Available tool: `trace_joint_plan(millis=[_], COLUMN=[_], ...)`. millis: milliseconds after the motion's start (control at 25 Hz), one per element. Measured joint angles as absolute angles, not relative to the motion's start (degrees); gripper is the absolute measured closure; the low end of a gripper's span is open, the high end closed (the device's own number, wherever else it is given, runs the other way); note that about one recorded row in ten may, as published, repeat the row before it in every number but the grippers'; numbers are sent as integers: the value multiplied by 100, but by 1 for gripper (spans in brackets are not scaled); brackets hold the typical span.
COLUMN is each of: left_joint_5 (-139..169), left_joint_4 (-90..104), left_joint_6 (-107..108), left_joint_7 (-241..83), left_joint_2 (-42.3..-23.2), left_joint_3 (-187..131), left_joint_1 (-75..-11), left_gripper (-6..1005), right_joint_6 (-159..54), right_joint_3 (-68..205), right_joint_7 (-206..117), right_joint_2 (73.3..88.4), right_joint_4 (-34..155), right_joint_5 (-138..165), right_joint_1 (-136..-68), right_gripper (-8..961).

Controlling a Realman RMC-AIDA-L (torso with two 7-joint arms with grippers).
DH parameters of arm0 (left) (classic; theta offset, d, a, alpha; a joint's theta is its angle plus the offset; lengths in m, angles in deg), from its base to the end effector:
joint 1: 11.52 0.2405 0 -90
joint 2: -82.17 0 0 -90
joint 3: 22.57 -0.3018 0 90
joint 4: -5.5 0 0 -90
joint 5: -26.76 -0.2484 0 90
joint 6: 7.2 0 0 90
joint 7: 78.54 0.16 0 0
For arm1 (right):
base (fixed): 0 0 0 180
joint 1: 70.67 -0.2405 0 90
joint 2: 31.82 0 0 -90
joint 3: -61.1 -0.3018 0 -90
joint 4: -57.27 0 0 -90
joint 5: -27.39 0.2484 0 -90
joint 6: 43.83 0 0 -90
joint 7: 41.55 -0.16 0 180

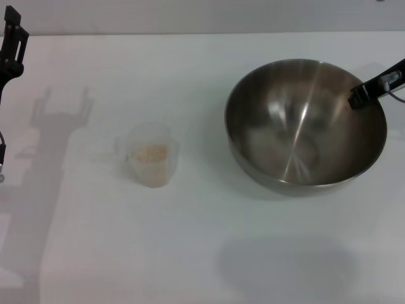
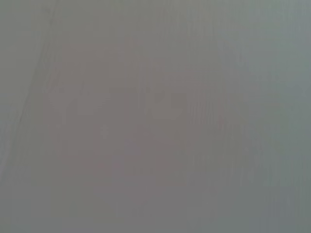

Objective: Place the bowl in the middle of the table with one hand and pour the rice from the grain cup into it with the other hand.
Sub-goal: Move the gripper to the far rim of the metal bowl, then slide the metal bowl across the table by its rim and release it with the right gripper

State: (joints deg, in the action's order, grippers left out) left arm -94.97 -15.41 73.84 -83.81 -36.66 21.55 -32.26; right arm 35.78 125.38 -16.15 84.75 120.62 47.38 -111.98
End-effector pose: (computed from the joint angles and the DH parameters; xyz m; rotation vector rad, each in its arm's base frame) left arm -0.3403 0.3624 -0.0420 -1.3869 -0.4327 -1.0007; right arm 0.2619 0.4789 0.0178 -2.1868 1.2167 -0.4057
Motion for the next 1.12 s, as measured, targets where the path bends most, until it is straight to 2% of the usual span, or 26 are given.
trace_joint_plan(millis=[320,640,1120], left_joint_5=[-9497,-9497,-9499], left_joint_4=[-1544,-1542,-1541], left_joint_6=[7384,7391,7409], left_joint_7=[-8381,-8381,-8381], left_joint_2=[-3666,-3666,-3666], left_joint_3=[2154,2154,2155], left_joint_1=[-3225,-3223,-3197], left_gripper=[245,244,244], right_joint_6=[3429,3358,3283], right_joint_3=[12516,12508,12640], right_joint_7=[-1609,-1325,-1061], right_joint_2=[8507,8700,8712], right_joint_4=[12345,12682,12617], right_joint_5=[4796,4927,5760], right_joint_1=[-11151,-11138,-11136], right_gripper=[928,949,949])
